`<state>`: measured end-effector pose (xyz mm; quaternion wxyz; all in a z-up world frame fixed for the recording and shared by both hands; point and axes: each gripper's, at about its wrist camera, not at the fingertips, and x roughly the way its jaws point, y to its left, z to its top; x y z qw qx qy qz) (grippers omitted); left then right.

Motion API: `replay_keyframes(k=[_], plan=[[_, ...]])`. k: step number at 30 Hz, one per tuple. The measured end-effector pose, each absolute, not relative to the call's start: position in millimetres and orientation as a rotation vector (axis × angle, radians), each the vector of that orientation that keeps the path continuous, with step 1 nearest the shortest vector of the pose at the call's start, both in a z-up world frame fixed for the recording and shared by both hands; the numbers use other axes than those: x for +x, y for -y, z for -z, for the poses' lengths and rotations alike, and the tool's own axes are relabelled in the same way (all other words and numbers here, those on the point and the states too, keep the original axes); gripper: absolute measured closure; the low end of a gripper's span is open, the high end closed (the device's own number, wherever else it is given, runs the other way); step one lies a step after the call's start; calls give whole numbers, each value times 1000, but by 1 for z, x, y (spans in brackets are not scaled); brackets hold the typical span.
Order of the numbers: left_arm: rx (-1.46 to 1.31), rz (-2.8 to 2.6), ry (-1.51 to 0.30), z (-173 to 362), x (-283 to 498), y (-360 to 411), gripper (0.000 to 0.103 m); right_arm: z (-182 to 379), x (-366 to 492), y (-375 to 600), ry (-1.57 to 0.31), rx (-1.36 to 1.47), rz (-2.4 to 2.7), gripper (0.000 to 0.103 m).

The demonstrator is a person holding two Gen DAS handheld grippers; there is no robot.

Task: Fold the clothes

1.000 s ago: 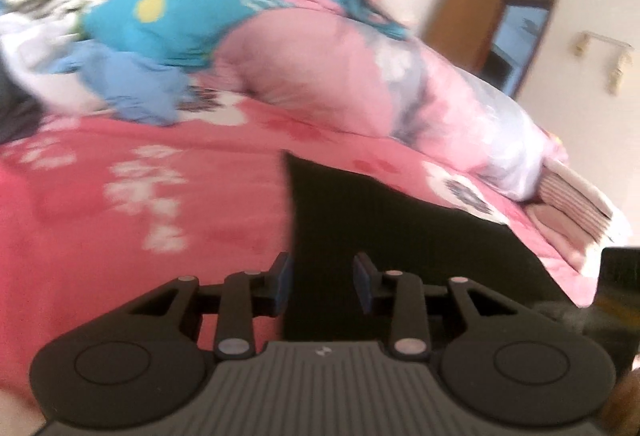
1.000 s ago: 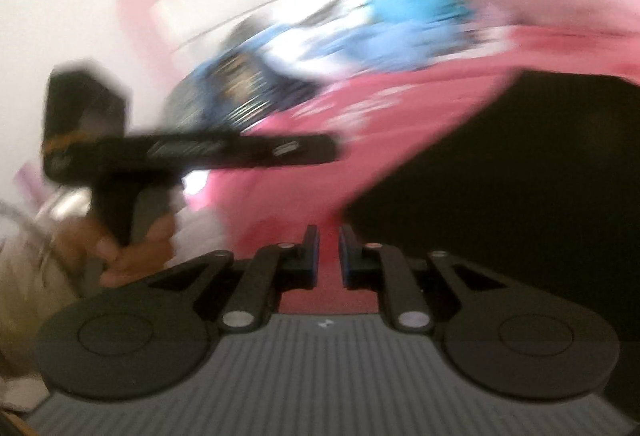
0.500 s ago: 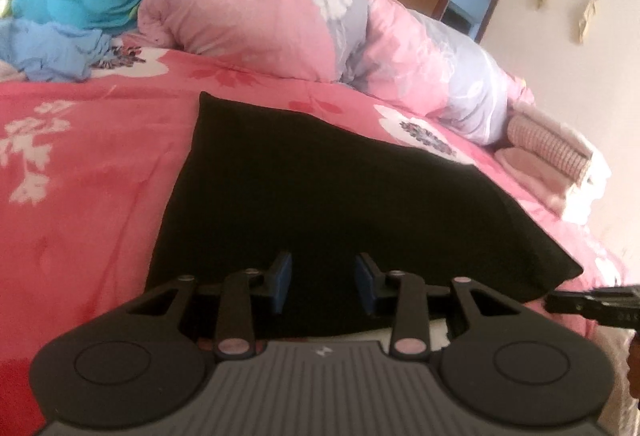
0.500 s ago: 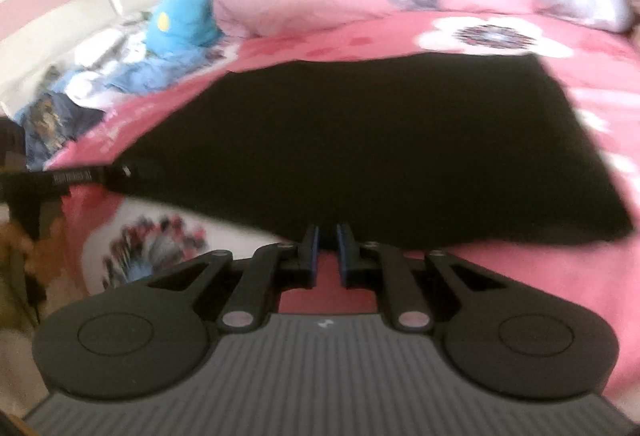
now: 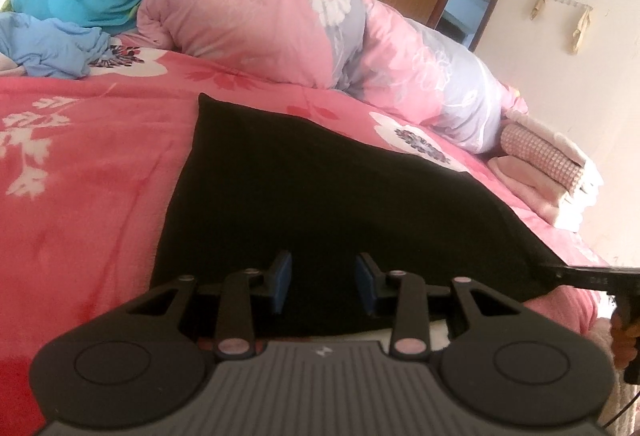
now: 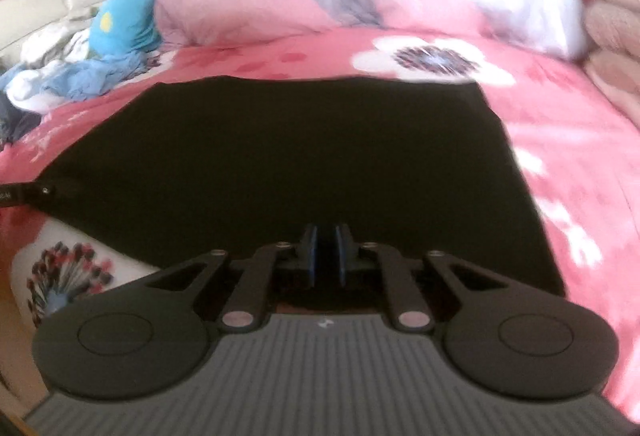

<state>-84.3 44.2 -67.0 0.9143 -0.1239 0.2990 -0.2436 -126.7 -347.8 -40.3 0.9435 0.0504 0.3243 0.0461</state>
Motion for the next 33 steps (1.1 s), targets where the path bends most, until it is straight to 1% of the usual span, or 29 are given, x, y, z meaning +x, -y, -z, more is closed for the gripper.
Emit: replay_keyframes(k=[6, 8, 13, 17, 18, 20, 23, 25, 27, 31, 33], plan=[[-273, 517, -608, 69, -83, -48, 66, 37, -156, 414, -678, 205, 174, 100], [-273, 518, -607, 70, -83, -48, 66, 30, -155, 413, -651, 203, 192, 94], [-268, 518, -605, 70, -84, -47, 66, 29, -119, 378, -619, 186, 39, 94], [-268, 518, -603, 70, -85, -47, 66, 50, -111, 390, -673, 168, 80, 99], [-269, 519, -602, 70, -85, -47, 66, 52, -116, 403, -669, 194, 108, 103], [-271, 520, -602, 71, -85, -47, 66, 51, -126, 423, -674, 186, 214, 103], [-272, 520, -601, 71, -85, -47, 66, 45, -138, 443, -672, 170, 365, 97], [-267, 518, -599, 71, -85, -46, 66, 37, -137, 443, -624, 235, 327, 97], [-266, 519, -599, 71, -85, -46, 66, 37, -121, 427, -596, 233, 242, 97], [-268, 523, -598, 71, -85, -47, 66, 45, -81, 383, -626, 215, 16, 98], [-270, 524, -597, 71, -85, -47, 66, 52, -72, 386, -644, 230, -3, 100]])
